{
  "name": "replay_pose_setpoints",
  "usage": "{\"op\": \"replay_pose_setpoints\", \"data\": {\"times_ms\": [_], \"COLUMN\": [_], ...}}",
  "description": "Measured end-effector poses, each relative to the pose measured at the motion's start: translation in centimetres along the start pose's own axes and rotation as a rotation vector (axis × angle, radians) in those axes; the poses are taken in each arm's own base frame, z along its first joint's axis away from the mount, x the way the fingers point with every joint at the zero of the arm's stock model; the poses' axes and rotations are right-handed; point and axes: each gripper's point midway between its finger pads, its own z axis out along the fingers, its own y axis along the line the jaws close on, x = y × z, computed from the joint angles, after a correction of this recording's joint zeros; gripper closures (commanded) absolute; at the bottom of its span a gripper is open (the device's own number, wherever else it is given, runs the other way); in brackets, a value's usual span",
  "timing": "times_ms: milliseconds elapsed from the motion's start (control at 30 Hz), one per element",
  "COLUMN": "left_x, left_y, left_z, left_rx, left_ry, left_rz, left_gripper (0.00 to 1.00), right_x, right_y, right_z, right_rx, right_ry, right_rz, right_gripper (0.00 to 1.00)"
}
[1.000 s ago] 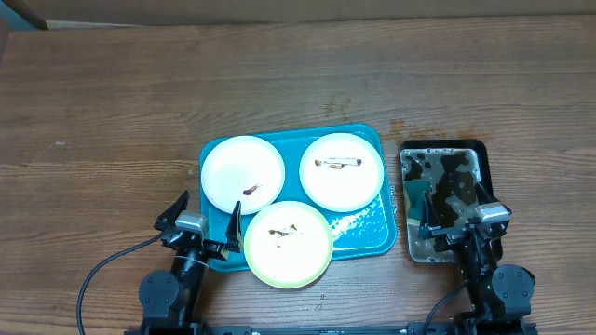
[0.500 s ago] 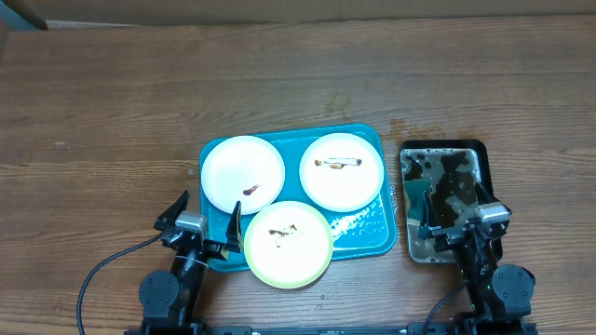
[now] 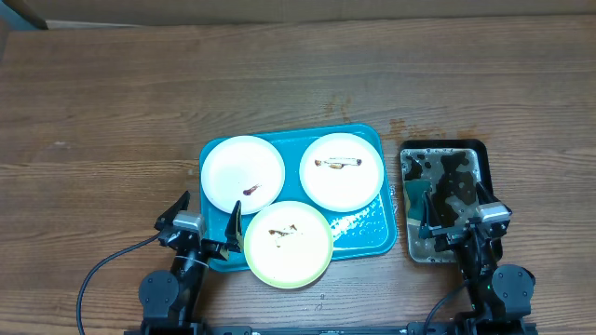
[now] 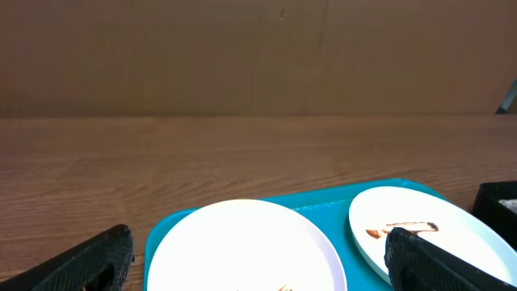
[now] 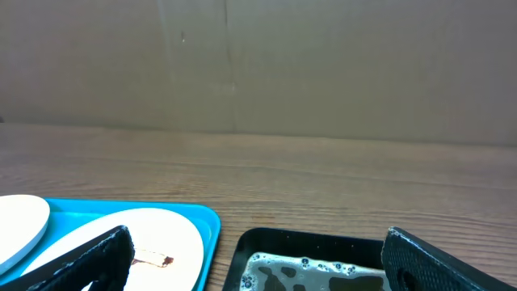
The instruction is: Clean dirty plates on tray and stack at the side
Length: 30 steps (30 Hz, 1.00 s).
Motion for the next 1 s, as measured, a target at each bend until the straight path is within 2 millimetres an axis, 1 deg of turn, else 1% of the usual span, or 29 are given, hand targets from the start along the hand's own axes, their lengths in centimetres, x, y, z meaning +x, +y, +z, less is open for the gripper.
{"op": "replay_pose_setpoints", "data": {"times_ms": [167,400,567,633,767,833,933,1000], "left_x": [0.6,3.0,4.4,4.0,1.7,0.9,0.5,0.1], "left_y": [0.1,0.5,1.1,1.3,1.3,1.2,1.1,1.0], "left_z": [0.2,0.5,-0.6,-1.0,-1.7,-2.1,-2.7,-2.8], "left_rx": [-0.005,-0.018,-0.079,-0.101,-0.121,-0.127,-0.135,-0.136], "left_ry": [0.029,0.139,0.300,0.338,0.363,0.382,0.435,0.458], "left_rz": [-0.007,-0.036,-0.068,-0.075,-0.069,-0.067,-0.075,-0.079], "left_gripper": [0.00,0.00,0.00,0.00,0.00,0.00,0.00,0.00], "right_x": [0.0,0.0,0.0,0.1,1.4,1.7,1.9,1.9], "right_y": [-0.1,-0.2,-0.1,-0.1,-0.1,-0.2,-0.2,0.0], "right_z": [0.0,0.0,0.0,0.0,-0.1,-0.2,-0.7,-1.3], "right_rx": [0.005,0.010,0.007,0.007,0.011,0.016,0.025,0.030], "right_ry": [0.000,-0.001,-0.001,0.004,0.060,0.085,0.139,0.189], "right_rz": [0.000,0.000,0.002,0.023,0.089,0.126,0.182,0.211], "right_gripper": [0.00,0.00,0.00,0.00,0.00,0.00,0.00,0.00]}}
